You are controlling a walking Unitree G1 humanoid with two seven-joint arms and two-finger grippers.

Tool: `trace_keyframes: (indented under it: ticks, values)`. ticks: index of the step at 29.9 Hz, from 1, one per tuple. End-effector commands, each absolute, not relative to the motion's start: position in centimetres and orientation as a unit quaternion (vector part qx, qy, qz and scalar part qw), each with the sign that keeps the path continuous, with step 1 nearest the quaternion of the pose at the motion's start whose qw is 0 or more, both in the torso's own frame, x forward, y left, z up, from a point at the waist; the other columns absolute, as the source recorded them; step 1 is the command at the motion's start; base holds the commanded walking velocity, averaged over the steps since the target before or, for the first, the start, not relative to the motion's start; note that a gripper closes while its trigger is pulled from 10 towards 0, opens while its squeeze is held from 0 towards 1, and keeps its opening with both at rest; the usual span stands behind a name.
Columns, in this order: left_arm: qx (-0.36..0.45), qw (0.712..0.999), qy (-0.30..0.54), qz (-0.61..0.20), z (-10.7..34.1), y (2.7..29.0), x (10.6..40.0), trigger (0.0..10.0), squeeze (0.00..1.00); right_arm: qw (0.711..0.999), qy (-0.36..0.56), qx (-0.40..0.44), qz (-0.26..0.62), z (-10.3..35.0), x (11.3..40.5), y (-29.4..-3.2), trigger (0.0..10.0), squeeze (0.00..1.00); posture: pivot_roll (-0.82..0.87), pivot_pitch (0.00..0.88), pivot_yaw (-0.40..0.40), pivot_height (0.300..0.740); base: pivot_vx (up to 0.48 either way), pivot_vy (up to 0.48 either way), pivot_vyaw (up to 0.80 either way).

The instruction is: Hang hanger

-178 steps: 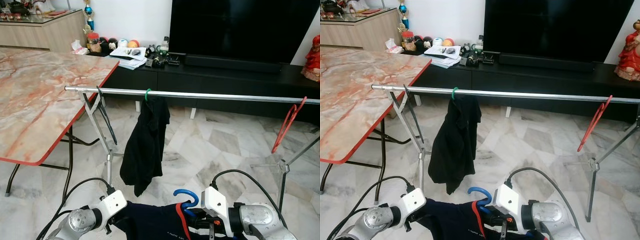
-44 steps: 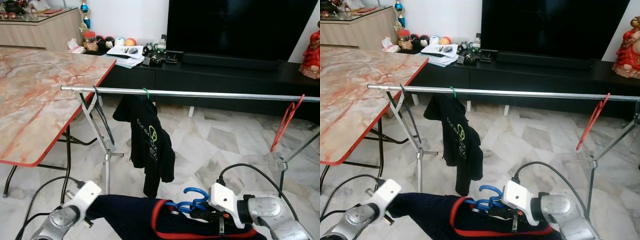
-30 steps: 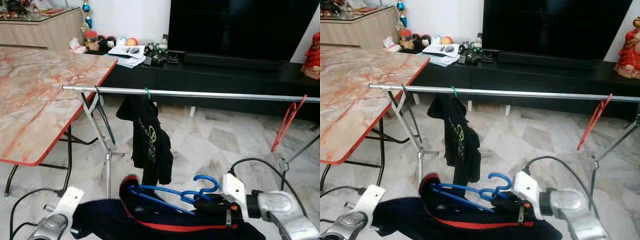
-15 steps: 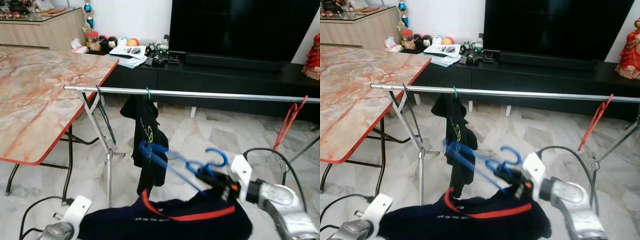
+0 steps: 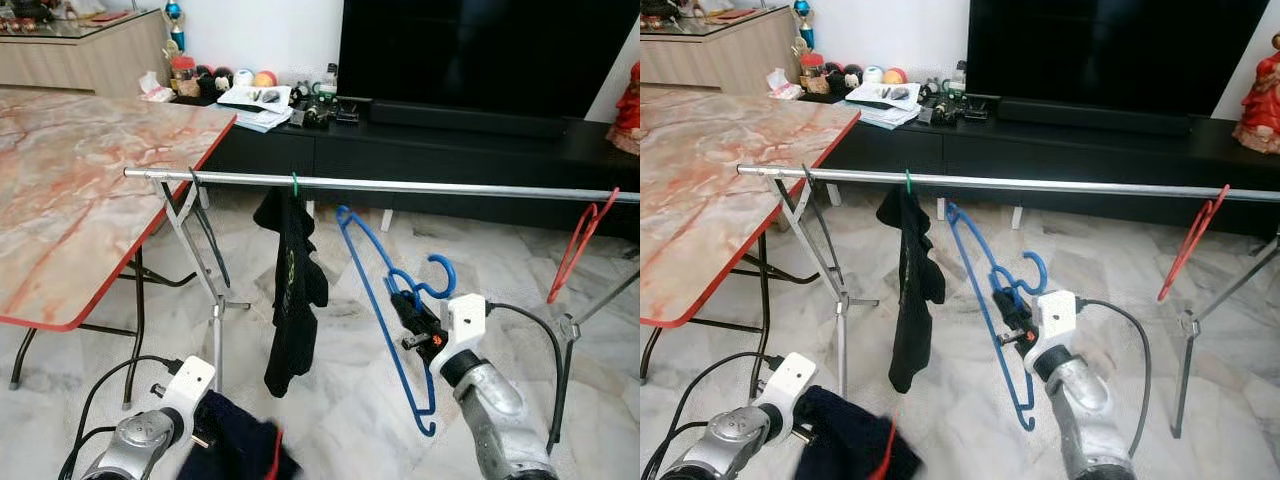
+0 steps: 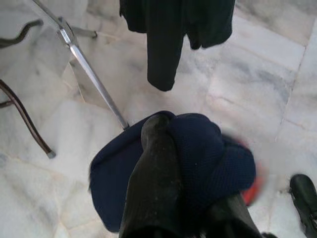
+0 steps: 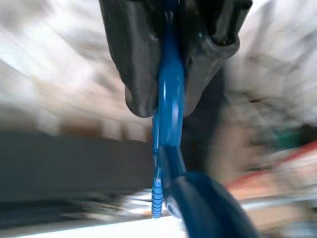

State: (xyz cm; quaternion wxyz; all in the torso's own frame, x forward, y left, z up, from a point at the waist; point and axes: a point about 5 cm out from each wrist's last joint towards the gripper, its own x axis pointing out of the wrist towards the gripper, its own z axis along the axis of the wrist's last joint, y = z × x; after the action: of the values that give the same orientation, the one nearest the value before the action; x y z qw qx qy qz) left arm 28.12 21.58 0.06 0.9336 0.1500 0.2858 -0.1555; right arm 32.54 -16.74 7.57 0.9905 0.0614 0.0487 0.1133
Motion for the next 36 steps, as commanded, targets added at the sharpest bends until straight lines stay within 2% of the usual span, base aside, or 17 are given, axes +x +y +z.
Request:
trace_keyframes:
  ticks: [1, 2, 3, 4, 5, 6, 7, 9, 10, 12, 16, 22, 28, 36]
  values:
    - [0.149, 0.94, 0.274, -0.135, 0.1, 21.9, 27.9, 0.4, 0.0, 0.991, 0.112, 0.034, 0.059, 5.9, 32.4, -17.4, 10.0, 0.0, 0.15, 0.027, -0.021, 0.74, 0.0, 0.0, 0.0]
    - [0.149, 0.942, 0.271, -0.131, 0.1, 21.9, 27.8, 0.4, 0.0, 0.99, 0.126, 0.027, 0.049, 5.5, 32.3, -17.5, 10.0, 0.0, 0.15, 0.027, -0.021, 0.74, 0.0, 0.0, 0.0]
    - [0.148, 0.945, 0.266, -0.119, 0.1, 22.0, 27.8, 2.1, 0.0, 0.987, 0.156, 0.024, 0.029, 4.5, 31.9, -17.8, 10.0, 0.0, 0.15, 0.028, -0.022, 0.74, 0.0, 0.0, 0.0]
    - [0.148, 0.947, 0.262, -0.112, 0.1, 22.0, 27.7, 2.1, 0.0, 0.984, 0.174, 0.022, 0.015, 3.9, 31.6, -18.0, 10.0, 0.0, 0.15, 0.028, -0.024, 0.74, 0.0, 0.0, 0.0]
    - [0.144, 0.952, 0.253, -0.099, 0.3, 22.2, 27.8, 7.7, 0.0, 0.98, 0.196, 0.023, -0.002, 3.1, 31.2, -18.3, 10.0, 0.0, 0.15, 0.026, -0.026, 0.74, 0.0, 0.0, 0.0]
    - [0.141, 0.955, 0.246, -0.09, 0.4, 22.3, 27.8, 10.0, 0.0, 0.978, 0.208, 0.021, -0.015, 2.6, 30.9, -18.5, 10.0, 0.0, 0.15, 0.026, -0.026, 0.74, 0.0, 0.0, 0.0]
    - [0.141, 0.955, 0.246, -0.09, 0.4, 22.3, 27.8, 10.0, 0.0, 0.978, 0.208, 0.021, -0.015, 2.6, 30.9, -18.5, 10.0, 0.0, 0.15, 0.026, -0.026, 0.74, 0.0, 0.0, 0.0]
    - [0.082, 0.979, 0.181, -0.051, 1.9, 22.0, 28.4, 10.0, 0.0, 0.972, 0.222, 0.046, -0.066, 1.3, 29.7, -19.1, 10.0, 0.0, 0.15, 0.02, -0.026, 0.74, 0.0, 0.0, 0.0]
    - [0.082, 0.979, 0.181, -0.051, 1.9, 22.0, 28.4, 10.0, 0.0, 0.972, 0.222, 0.046, -0.066, 1.3, 29.7, -19.1, 10.0, 0.0, 0.15, 0.02, -0.026, 0.74, 0.0, 0.0, 0.0]
    - [0.059, 0.99, 0.128, -0.031, 3.3, 21.8, 28.4, 10.0, 0.0, 0.967, 0.222, 0.082, -0.095, 0.7, 29.1, -19.1, 10.0, 0.0, 0.15, 0.012, -0.02, 0.74, 0.0, 0.0, 0.0]
    - [0.046, 0.994, 0.095, -0.019, 4.2, 21.8, 27.9, 10.0, 0.0, 0.967, 0.221, 0.088, -0.092, 0.4, 28.7, -18.6, 10.0, 0.0, 0.15, 0.004, -0.015, 0.74, 0.0, 0.0, 0.0]
    - [0.042, 0.997, 0.067, 0.021, 4.8, 22.9, 25.6, 10.0, 0.0, 0.973, 0.196, 0.089, -0.085, 0.6, 28.5, -18.2, 10.0, 0.0, 0.15, 0.0, -0.01, 0.74, 0.0, 0.0, 0.0]
    - [0.034, 0.998, 0.041, 0.018, 6.0, 21.8, 24.5, 10.0, 0.0, 0.974, 0.194, 0.081, -0.085, 0.5, 28.2, -18.4, 10.0, 0.0, 0.15, 0.0, -0.012, 0.74, 0.0, 0.0, 0.0]
    - [0.026, 0.999, 0.026, 0.001, 6.9, 20.7, 24.7, 10.0, 0.0, 0.979, 0.174, 0.072, -0.075, 1.0, 28.4, -17.6, 10.0, 0.0, 0.15, 0.0, -0.003, 0.74, 0.064, 0.0, 0.0]
